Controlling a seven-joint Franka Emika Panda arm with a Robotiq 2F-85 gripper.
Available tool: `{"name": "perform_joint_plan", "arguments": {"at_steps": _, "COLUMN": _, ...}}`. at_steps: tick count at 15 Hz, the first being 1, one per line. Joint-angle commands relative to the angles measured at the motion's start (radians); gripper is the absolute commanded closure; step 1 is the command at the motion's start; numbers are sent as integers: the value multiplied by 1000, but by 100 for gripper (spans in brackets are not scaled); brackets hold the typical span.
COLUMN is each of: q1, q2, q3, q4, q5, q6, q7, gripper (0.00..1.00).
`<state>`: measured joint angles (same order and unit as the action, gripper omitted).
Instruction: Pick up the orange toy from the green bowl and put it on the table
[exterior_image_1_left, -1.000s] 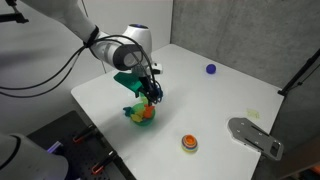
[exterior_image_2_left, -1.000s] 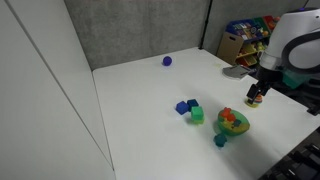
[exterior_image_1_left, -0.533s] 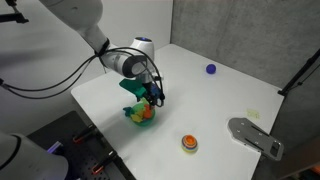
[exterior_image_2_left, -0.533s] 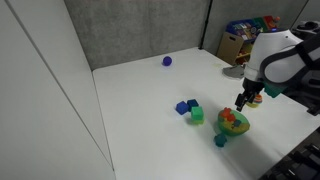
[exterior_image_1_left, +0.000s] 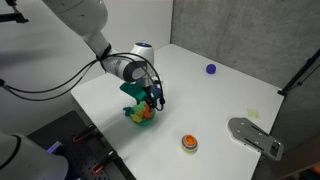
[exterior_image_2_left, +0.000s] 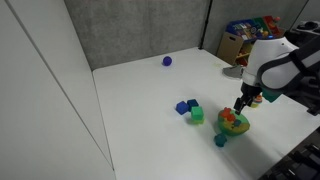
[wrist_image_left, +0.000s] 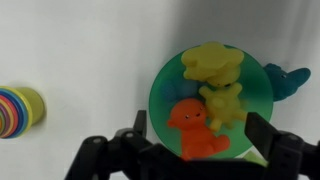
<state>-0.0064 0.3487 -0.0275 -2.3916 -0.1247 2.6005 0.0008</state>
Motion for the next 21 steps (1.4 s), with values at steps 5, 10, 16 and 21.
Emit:
{"name": "perform_joint_plan", "arguments": {"at_steps": 5, "q1": 19, "q2": 117, "q3": 9, "q4": 24, "q5": -19, "q6": 146, "q7": -51, "gripper": 0}}
{"name": "perform_joint_plan", "arguments": {"at_steps": 10, "q1": 48, "q2": 170, "q3": -17, "q4": 27, "q5": -56, "q6": 235, "q7": -64, "gripper": 0}}
{"name": "perform_joint_plan", "arguments": {"at_steps": 16, "q1": 76, "q2": 218, "q3": -56, "q4": 29, "q5": -101, "q6": 325, "q7": -72, "gripper": 0}}
{"name": "perform_joint_plan", "arguments": {"at_steps": 21, "q1": 75, "q2": 241, "q3": -62, "q4": 32, "q5": -96, "q6": 360, "q7": -95, "gripper": 27}}
